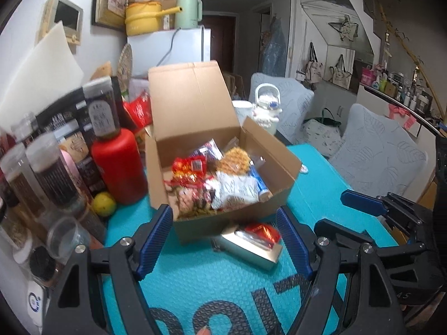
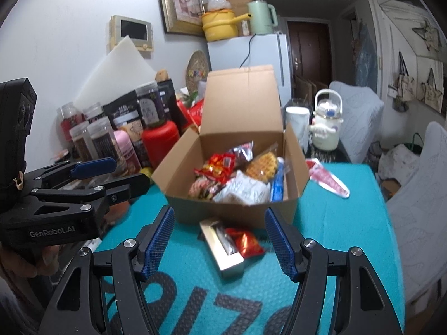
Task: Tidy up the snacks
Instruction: 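Move both tools back from the box toward the gold box and red candy, then grasp the gold-and-clear box with the left tool while the right tool grasps the red candy packet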
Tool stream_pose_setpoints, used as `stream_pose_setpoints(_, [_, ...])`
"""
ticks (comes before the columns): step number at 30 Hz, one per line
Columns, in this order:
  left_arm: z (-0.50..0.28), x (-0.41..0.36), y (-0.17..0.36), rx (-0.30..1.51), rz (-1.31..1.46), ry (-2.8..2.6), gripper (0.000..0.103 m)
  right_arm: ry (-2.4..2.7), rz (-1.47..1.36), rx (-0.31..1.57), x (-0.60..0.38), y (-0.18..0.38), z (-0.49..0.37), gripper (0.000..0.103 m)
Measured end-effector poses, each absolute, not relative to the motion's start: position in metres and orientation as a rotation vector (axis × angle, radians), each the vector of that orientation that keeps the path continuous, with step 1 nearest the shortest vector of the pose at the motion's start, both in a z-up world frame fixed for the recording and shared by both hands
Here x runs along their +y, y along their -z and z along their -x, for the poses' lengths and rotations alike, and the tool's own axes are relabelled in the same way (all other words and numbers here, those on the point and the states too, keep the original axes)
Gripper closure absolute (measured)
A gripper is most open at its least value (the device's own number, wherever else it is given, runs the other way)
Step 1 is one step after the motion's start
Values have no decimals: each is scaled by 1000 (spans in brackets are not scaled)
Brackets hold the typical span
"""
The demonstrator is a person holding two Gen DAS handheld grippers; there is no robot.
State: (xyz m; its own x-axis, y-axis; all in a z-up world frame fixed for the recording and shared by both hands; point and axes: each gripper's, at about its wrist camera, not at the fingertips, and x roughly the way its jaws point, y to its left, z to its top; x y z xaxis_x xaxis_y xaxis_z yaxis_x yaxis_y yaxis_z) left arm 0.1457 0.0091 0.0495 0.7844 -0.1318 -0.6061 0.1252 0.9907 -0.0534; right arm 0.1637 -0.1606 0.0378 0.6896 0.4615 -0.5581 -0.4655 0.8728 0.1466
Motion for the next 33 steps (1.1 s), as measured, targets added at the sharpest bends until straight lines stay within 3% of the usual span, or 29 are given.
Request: stream_pose_setpoints(33, [-215, -80, 74, 958, 36, 89, 27, -312, -94, 851, -255, 55, -202, 35])
